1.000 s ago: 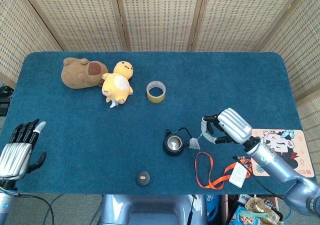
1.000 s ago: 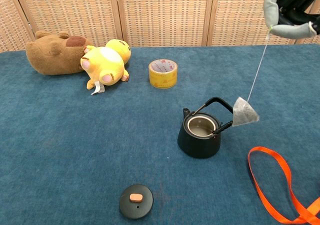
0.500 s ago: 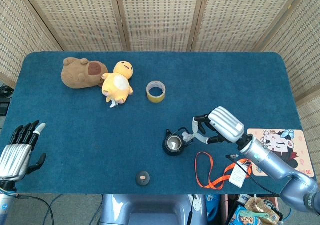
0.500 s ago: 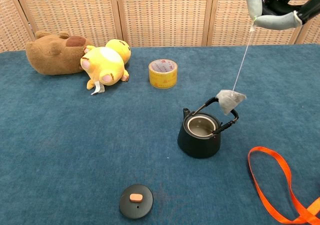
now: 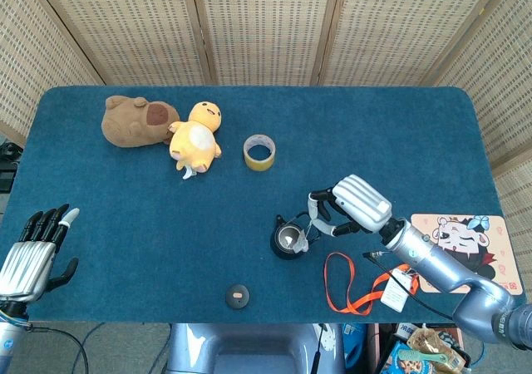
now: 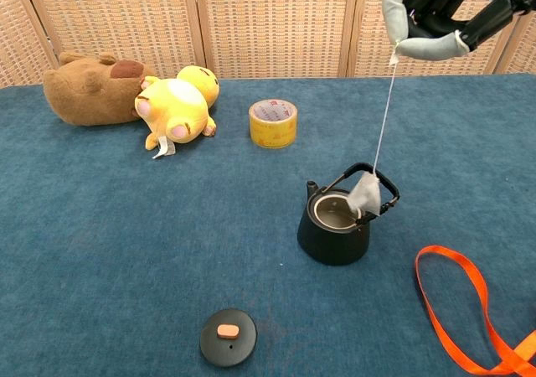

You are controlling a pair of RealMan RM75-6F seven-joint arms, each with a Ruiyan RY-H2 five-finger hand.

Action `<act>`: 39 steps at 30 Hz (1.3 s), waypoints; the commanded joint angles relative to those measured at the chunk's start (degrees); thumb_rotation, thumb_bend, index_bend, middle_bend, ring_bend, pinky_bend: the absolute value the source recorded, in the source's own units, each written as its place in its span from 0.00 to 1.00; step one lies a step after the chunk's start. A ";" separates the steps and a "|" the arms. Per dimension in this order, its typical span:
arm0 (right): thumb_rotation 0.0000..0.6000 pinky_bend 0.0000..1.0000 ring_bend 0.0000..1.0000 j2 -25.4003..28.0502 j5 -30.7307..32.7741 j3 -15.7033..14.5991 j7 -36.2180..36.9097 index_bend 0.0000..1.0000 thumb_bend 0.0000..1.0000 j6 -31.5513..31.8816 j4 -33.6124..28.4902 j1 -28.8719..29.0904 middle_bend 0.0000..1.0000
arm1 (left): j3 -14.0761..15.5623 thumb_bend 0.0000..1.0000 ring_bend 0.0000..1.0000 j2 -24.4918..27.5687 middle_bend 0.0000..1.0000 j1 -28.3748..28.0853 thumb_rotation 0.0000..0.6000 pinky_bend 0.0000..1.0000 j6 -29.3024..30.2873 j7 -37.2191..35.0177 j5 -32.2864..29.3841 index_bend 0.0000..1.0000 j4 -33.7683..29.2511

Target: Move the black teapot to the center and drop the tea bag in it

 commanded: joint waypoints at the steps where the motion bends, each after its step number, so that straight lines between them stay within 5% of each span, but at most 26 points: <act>1: 1.00 0.93 0.86 -0.29 0.13 0.08 -0.22 0.68 0.65 -0.57 -0.18 0.48 0.80 | -0.01 0.43 0.00 -0.11 0.00 -0.05 1.00 0.00 -0.22 -0.26 -0.31 0.00 0.32; 39: 1.00 0.93 0.86 -5.76 2.95 -1.38 -1.72 0.68 0.64 -6.95 2.70 4.54 0.80 | 0.98 0.43 0.00 -0.81 0.00 1.10 1.00 0.00 -0.72 -3.41 -1.11 0.00 3.19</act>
